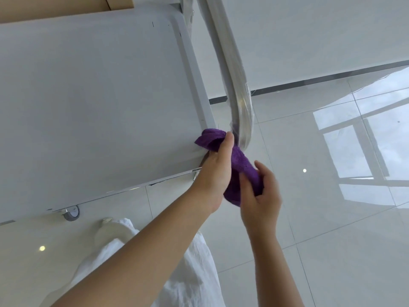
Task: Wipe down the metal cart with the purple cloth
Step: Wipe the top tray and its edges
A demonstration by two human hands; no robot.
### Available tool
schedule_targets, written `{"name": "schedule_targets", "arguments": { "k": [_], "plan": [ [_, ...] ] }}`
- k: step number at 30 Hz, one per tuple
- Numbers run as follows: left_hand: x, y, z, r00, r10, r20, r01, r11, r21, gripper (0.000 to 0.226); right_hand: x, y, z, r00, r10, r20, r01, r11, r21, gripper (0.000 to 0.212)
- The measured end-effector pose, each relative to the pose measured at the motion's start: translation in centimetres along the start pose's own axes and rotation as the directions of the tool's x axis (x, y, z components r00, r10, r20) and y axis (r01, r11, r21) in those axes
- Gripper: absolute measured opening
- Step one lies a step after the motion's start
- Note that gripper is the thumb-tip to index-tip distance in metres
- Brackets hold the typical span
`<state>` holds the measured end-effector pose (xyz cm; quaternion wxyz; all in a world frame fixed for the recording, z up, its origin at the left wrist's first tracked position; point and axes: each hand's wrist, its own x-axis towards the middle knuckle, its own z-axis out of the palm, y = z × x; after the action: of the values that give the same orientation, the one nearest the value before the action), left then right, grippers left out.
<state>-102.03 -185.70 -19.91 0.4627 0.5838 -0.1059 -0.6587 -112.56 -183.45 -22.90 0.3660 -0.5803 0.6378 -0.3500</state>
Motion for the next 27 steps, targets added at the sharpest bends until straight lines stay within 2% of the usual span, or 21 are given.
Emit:
{"name": "schedule_targets", "arguments": {
  "k": [2,4,5,7,9,10,12,14,16,17,20,22,24,27],
  "plan": [
    [-0.1,0.1,-1.0,0.998,0.044,0.05,-0.047,0.997,0.061,0.032,1.4,0.0,-0.9,0.963,-0.243,-0.116,0.223,0.961,-0.162,0.029],
    [-0.2,0.1,-2.4,0.99,0.127,0.06,-0.136,0.972,0.191,0.031,2.6,-0.1,-0.5,0.916,-0.359,-0.177,0.318,0.921,-0.225,0.031],
    [-0.3,0.2,-3.0,0.984,0.173,0.044,-0.179,0.953,0.245,0.032,3.2,-0.3,0.3,0.918,-0.337,-0.209,0.287,0.929,-0.235,0.036],
    [0.2,0.0,-4.0,0.971,0.238,0.024,-0.233,0.914,0.331,0.04,3.9,-1.7,2.3,0.958,-0.12,-0.26,0.072,0.98,-0.187,0.052],
    [0.3,0.0,-4.1,0.952,0.306,0.023,-0.287,0.86,0.421,0.051,3.9,-3.3,4.1,0.958,0.171,-0.232,-0.179,0.984,-0.014,0.064],
    [0.4,0.0,-4.1,0.937,0.351,0.004,-0.316,0.84,0.442,0.046,3.7,-3.8,4.9,0.948,0.263,-0.181,-0.24,0.961,0.138,0.065],
    [0.4,0.5,-4.1,0.911,0.41,-0.055,-0.34,0.817,0.465,0.034,3.0,-4.5,6.1,0.943,0.319,-0.099,-0.259,0.884,0.389,0.07],
    [1.0,1.2,-4.5,0.899,0.433,-0.071,-0.338,0.787,0.516,0.039,2.3,-4.7,6.8,0.96,0.271,-0.076,-0.214,0.878,0.429,0.092],
    [1.9,2.1,-5.0,0.898,0.436,-0.065,-0.322,0.75,0.578,0.048,2.4,-4.9,7.1,0.969,0.226,-0.1,-0.175,0.913,0.37,0.106],
    [2.4,2.6,-5.3,0.899,0.435,-0.052,-0.318,0.729,0.606,0.052,2.9,-5.1,7.1,0.969,0.204,-0.142,-0.151,0.936,0.317,0.104],
    [3.6,3.5,-6.0,0.899,0.437,0.003,-0.329,0.673,0.663,0.055,4.7,-5.3,6.9,0.951,0.088,-0.297,-0.073,0.995,0.062,0.085],
    [4.1,3.7,-6.8,0.896,0.443,0.024,-0.33,0.629,0.704,0.054,5.3,-5.6,6.6,0.946,-0.009,-0.323,-0.003,0.999,-0.038,0.076],
    [4.8,4.1,-7.8,0.877,0.477,0.052,-0.327,0.516,0.792,0.049,5.5,-6.1,6.6,0.941,-0.04,-0.336,0.013,0.997,-0.081,0.072],
    [6.9,4.4,-9.3,0.772,0.618,0.149,-0.389,0.274,0.88,0.04,5.8,-6.7,6.9,0.929,-0.04,-0.367,-0.005,0.993,-0.12,0.071]
  ]
}}
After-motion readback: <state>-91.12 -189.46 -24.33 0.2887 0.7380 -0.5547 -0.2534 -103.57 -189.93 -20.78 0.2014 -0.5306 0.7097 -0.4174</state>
